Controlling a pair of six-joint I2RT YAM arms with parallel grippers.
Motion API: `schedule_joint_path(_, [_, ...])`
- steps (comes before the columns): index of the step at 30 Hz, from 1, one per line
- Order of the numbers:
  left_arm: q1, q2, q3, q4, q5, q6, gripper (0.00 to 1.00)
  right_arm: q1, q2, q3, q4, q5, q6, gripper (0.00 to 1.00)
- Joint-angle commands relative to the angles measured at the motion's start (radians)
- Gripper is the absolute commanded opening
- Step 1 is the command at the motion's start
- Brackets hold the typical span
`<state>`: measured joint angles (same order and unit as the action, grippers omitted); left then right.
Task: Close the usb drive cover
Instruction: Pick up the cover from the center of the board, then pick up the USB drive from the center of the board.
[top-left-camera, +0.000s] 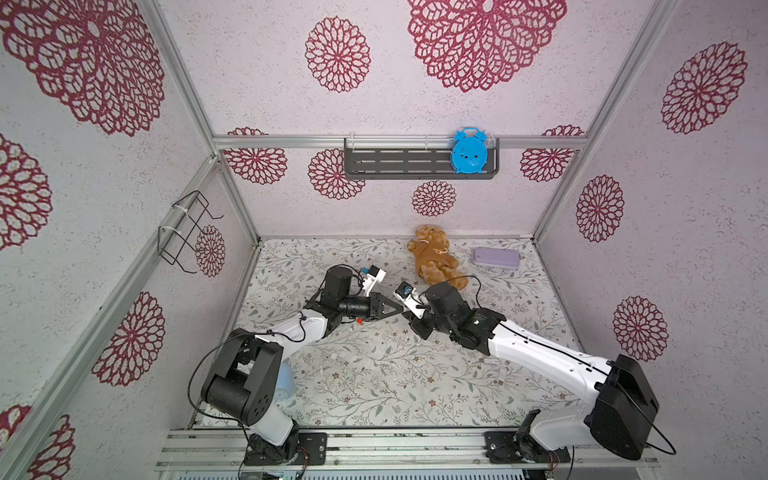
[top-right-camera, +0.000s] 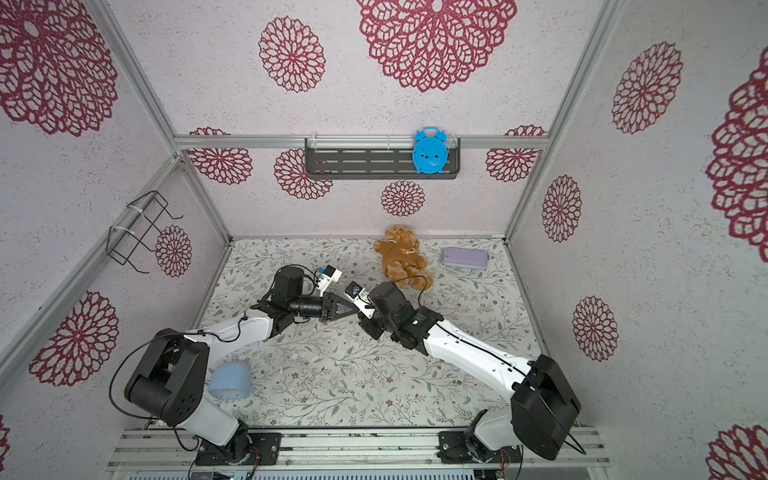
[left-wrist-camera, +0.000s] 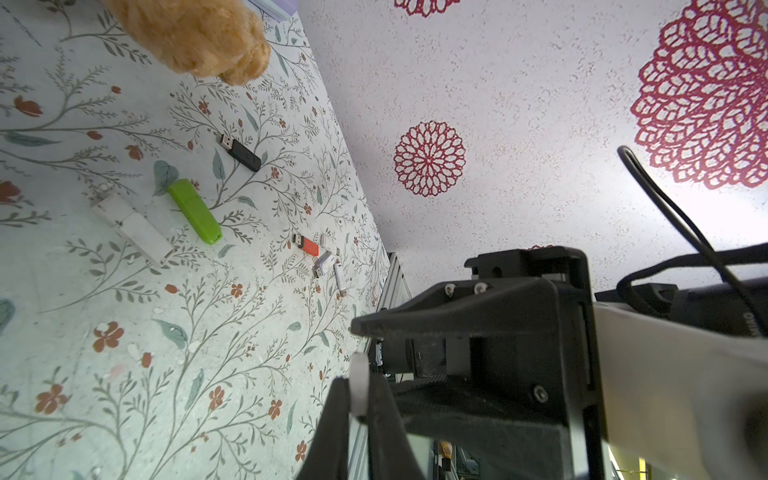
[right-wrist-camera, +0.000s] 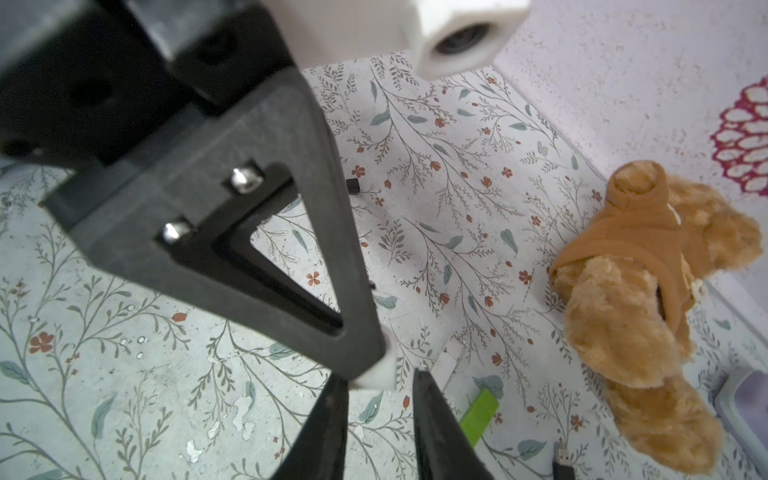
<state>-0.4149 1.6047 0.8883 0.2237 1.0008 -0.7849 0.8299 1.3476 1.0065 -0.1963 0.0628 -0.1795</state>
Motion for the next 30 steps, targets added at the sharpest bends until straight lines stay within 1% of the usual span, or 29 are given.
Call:
schedule_joint_path(1, [-0.008,-0.022,0.024,-0.007,-0.02,0.023,0.09,-0.061,-0.125,-0.051,0.013,0.06,0.086,0.35])
schedule_joint_path(6, [-0.006,-0.028,0.031,-0.007,-0.036,0.021,0.08,-0.238,-0.26,-0.145,-0.015,0.046,0.245,0.37])
schedule_joint_path(9, [-0.004,-0.042,0.029,-0.012,-0.057,0.022,0.08,-0.343,-0.302,-0.175,-0.071,0.038,0.325,0.42])
schedule_joint_path(13, [-0.003,-0.07,0.024,-0.019,-0.09,0.025,0.07,-0.484,-0.316,-0.198,-0.176,-0.002,0.424,0.44])
schedule_joint_path(15, [-0.003,-0.085,0.018,-0.02,-0.11,0.025,0.07,-0.565,-0.307,-0.218,-0.23,-0.053,0.469,0.46])
schedule_joint_path(18, [-0.002,-0.101,0.012,-0.021,-0.132,0.025,0.07,-0.651,-0.285,-0.248,-0.287,-0.097,0.524,0.47])
schedule_joint_path(20, [-0.002,-0.108,0.011,-0.021,-0.137,0.024,0.07,-0.683,-0.274,-0.261,-0.327,-0.099,0.556,0.47])
schedule_joint_path(23, [-0.003,-0.117,0.008,-0.02,-0.147,0.022,0.07,-0.693,-0.292,-0.288,-0.357,-0.083,0.613,0.49])
schedule_joint_path(28, [-0.002,-0.132,0.004,-0.026,-0.16,0.024,0.07,-0.695,-0.361,-0.335,-0.424,0.023,0.709,0.5])
schedule_joint_path(30, [-0.002,-0.136,0.006,-0.027,-0.163,0.025,0.07,-0.693,-0.378,-0.373,-0.417,-0.002,0.734,0.5])
